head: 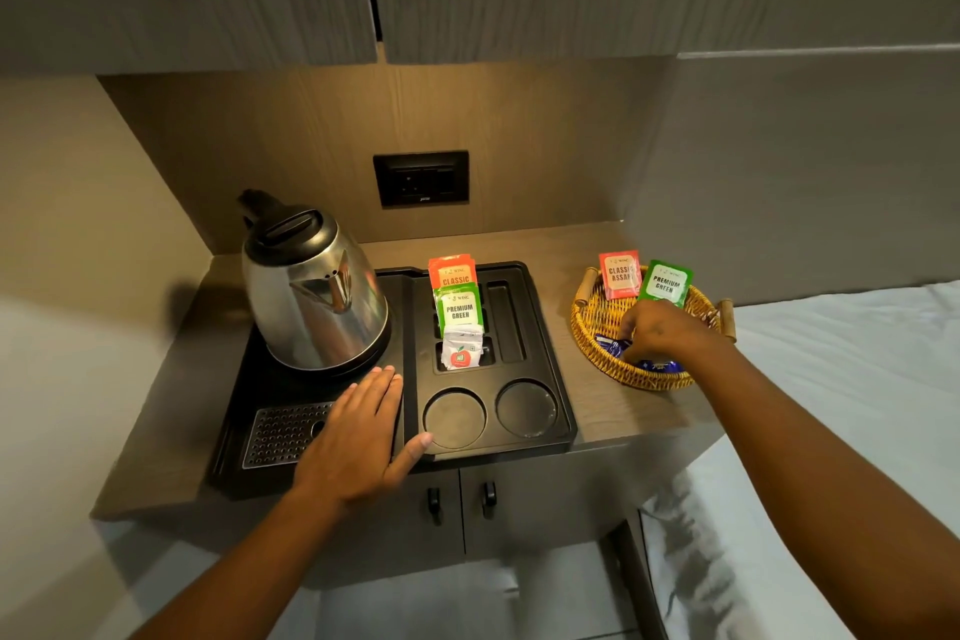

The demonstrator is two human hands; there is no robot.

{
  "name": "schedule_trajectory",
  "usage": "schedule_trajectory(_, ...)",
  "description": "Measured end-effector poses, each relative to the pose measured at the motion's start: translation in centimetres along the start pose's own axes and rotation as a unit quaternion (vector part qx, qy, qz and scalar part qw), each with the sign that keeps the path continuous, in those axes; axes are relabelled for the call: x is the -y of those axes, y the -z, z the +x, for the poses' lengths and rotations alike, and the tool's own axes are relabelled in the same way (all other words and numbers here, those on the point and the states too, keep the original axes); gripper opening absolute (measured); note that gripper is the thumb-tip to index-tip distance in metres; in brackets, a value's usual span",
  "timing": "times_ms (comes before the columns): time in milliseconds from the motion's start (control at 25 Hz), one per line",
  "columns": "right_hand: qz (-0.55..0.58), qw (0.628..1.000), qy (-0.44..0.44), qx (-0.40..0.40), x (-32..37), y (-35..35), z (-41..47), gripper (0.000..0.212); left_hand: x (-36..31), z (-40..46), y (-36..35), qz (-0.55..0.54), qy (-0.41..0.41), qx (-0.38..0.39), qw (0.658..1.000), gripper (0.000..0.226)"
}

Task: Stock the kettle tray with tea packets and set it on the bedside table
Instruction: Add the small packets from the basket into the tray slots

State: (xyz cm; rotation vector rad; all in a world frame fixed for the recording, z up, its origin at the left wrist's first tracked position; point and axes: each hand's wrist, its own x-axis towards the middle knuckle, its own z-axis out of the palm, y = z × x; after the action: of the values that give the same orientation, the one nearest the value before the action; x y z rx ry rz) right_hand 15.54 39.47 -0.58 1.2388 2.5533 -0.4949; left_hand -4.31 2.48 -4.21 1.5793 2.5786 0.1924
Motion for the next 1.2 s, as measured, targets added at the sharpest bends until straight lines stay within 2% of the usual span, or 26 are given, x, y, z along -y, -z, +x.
schedule_trajectory(200, -0.025, 1.0, 0.015, 0.001, -0.1, -0.2, 0.3, 0.016, 0.2, 0.1, -0.2, 0.002, -0.003, -0.004, 1.0, 0.101)
schedule_trajectory(400, -0.048, 0.998, 0.014, 0.035, 0.4, 0.3, 0.5, 0.02, 0.3, 0.2, -0.5, 0.007, -0.005, -0.008, 1.0, 0.098)
schedule_trajectory(480, -0.044, 0.997, 0.001, 0.061, 0.8, 0.9, 0.4, 0.028, 0.4, 0.2, -0.5, 0.007, -0.002, -0.008, 1.0, 0.097)
schedule_trajectory(560, -0.015, 0.997, -0.017, 0.068, 1.1, 1.8, -0.1, 0.035, 0.3, 0.3, -0.6, 0.006, 0.0, -0.008, 1.0, 0.096)
schedule_trajectory(680, 0.032, 0.998, -0.044, 0.038, 1.9, 4.1, -1.2, 0.041, 0.4, 0.2, -0.7, -0.002, 0.003, -0.013, 1.0, 0.095)
schedule_trajectory(840, 0.152, 0.988, -0.038, -0.005, 5.9, 6.7, -1.0, 0.033, 0.4, 0.2, -0.9, -0.009, 0.006, -0.016, 1.0, 0.094)
schedule_trajectory(960, 0.272, 0.961, -0.039, 0.011, 11.6, 5.7, 1.1, 0.026, 0.4, 0.1, -0.9, -0.007, 0.007, -0.014, 1.0, 0.093)
schedule_trajectory(1080, 0.275, 0.955, -0.089, 0.066, 16.0, 3.1, 4.0, 0.021, 0.3, 0.0, -0.7, -0.011, 0.011, -0.009, 1.0, 0.092)
schedule_trajectory(1200, 0.24, 0.96, -0.116, 0.086, 17.6, 1.6, 6.2, 0.02, 0.2, 0.0, -0.7, -0.022, 0.015, -0.009, 1.0, 0.09)
